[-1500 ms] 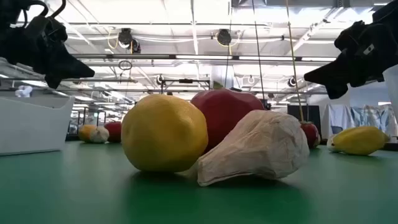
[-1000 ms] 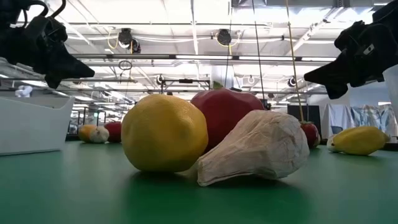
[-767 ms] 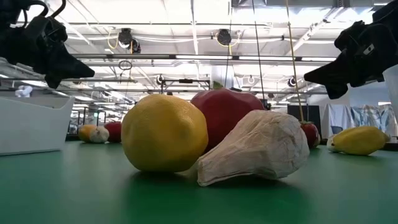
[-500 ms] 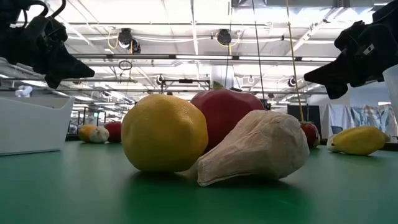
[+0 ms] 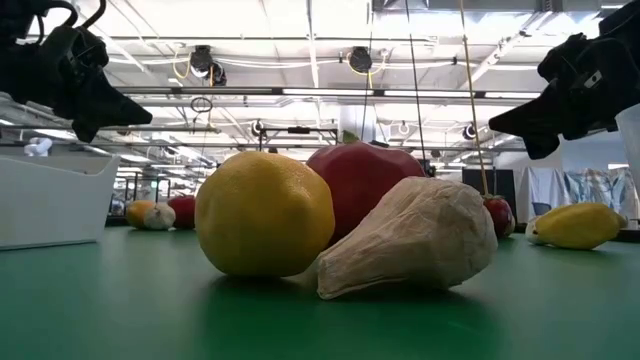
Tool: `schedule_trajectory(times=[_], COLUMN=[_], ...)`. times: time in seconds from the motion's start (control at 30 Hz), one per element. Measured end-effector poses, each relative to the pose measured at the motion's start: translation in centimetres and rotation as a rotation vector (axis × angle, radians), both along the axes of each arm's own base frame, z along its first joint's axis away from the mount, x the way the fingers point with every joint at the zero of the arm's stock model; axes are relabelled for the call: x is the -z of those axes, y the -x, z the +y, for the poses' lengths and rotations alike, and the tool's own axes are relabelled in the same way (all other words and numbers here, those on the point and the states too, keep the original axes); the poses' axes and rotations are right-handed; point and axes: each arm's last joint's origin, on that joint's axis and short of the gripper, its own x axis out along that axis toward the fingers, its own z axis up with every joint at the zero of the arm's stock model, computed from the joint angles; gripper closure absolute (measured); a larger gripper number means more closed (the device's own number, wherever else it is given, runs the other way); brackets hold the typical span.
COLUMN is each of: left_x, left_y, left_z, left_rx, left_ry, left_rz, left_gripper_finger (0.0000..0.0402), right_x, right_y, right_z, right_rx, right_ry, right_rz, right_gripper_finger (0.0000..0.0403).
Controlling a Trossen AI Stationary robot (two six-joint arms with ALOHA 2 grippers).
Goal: Sort produce into baskets
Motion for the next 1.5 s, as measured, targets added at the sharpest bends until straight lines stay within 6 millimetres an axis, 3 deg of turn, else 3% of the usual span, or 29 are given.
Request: schedule_trajectory(times=[1.17, 1.5], left_x=[0.0, -0.1], left_y=[0.0, 0.0], left_z=[0.0, 0.0], left_rx=[0.0, -0.002], left_ry=[0.0, 0.008], left_rz=[0.0, -0.011], left_gripper_finger=[0.0374, 0.0374], right_x=[0.0, -1.9], right_y=[0.0, -0.1], right_z=[0.0, 0.0], right_rx=[0.0, 0.004], right_ry=[-0.001, -0.337], right_rz=[-0.003, -0.242], right_gripper_finger=[0.0403, 0.0403])
